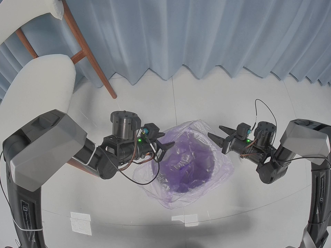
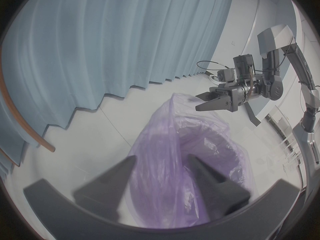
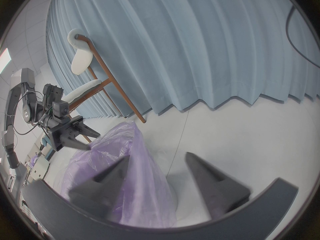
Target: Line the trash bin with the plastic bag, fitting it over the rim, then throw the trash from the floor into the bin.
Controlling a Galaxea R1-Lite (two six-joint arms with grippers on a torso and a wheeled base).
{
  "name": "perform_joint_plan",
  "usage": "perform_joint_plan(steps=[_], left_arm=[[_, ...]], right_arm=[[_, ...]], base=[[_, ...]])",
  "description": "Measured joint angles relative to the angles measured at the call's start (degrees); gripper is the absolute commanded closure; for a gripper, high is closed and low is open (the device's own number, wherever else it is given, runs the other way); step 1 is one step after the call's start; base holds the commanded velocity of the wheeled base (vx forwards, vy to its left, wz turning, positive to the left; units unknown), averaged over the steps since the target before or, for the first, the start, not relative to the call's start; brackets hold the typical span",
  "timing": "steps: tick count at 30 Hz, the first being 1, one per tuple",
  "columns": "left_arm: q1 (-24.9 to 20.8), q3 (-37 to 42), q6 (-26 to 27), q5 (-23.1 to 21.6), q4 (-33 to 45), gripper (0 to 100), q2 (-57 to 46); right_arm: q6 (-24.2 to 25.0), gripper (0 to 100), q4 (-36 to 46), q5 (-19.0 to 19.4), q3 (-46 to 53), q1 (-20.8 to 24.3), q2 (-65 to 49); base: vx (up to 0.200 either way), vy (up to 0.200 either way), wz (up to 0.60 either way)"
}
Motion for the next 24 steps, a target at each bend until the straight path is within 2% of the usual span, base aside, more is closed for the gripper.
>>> perform_joint_plan(steps=[6, 11, 17, 20, 24], left_arm=[[1.04, -4.16, -1.28, 0.71, 2.88, 100, 0.63], [1.71, -7.11, -6.05, 0.79, 5.81, 100, 0.83], [3.58, -11.40, -15.17, 0.33, 8.46, 100, 2.15], [5.06, -13.40, -17.63, 0.20, 9.05, 100, 3.39], [7.16, -14.63, -17.79, 0.06, 8.79, 100, 5.34]], right_arm=[[2.16, 100, 0.24, 0.00, -1.96, -0.33, 0.51], [10.26, 100, 0.96, 0.00, -3.32, -0.46, 0.74], [20.14, 100, 2.17, 0.02, -7.56, -1.15, 2.00], [22.93, 100, 2.41, 0.05, -9.92, -1.40, 3.16], [24.04, 100, 3.02, 0.13, -11.69, -1.37, 4.66]], base=[[0.000, 0.000, 0.00], [0.000, 0.000, 0.00], [0.000, 0.000, 0.00], [0.000, 0.000, 0.00], [0.000, 0.000, 0.00]])
